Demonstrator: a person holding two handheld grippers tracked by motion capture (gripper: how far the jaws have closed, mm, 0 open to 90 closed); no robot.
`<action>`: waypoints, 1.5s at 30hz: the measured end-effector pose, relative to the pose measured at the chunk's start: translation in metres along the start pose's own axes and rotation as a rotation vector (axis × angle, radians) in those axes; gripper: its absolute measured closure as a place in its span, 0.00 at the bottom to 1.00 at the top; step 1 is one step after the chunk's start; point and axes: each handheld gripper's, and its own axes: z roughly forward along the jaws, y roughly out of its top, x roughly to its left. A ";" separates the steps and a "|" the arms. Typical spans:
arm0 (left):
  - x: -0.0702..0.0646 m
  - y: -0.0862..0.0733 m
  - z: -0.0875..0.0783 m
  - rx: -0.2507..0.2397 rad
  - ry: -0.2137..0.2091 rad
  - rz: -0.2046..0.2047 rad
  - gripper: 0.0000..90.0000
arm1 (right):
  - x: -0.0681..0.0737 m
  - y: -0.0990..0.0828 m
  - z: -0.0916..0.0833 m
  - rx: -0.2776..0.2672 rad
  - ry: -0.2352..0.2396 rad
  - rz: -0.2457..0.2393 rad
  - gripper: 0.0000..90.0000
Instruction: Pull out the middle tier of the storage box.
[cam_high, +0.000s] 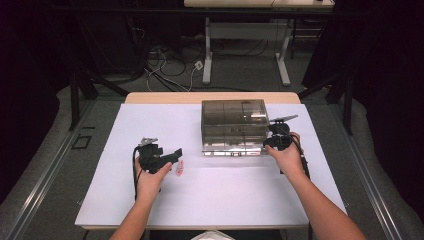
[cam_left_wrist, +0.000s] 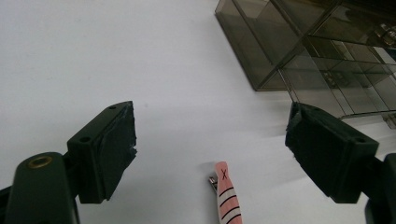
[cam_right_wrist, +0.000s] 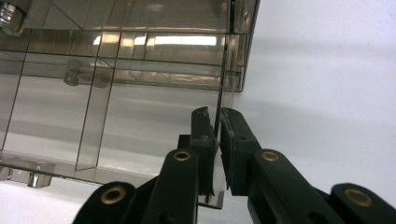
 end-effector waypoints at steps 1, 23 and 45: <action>0.000 0.000 0.000 0.000 0.000 0.000 0.18 | 0.000 0.000 0.000 0.000 0.000 0.000 0.94; 0.001 0.000 0.000 0.002 0.002 -0.002 0.18 | 0.007 -0.004 -0.015 -0.108 0.057 -0.092 0.65; 0.001 0.001 -0.001 0.001 0.003 0.001 0.18 | 0.021 -0.010 -0.038 -0.266 0.170 -0.184 0.63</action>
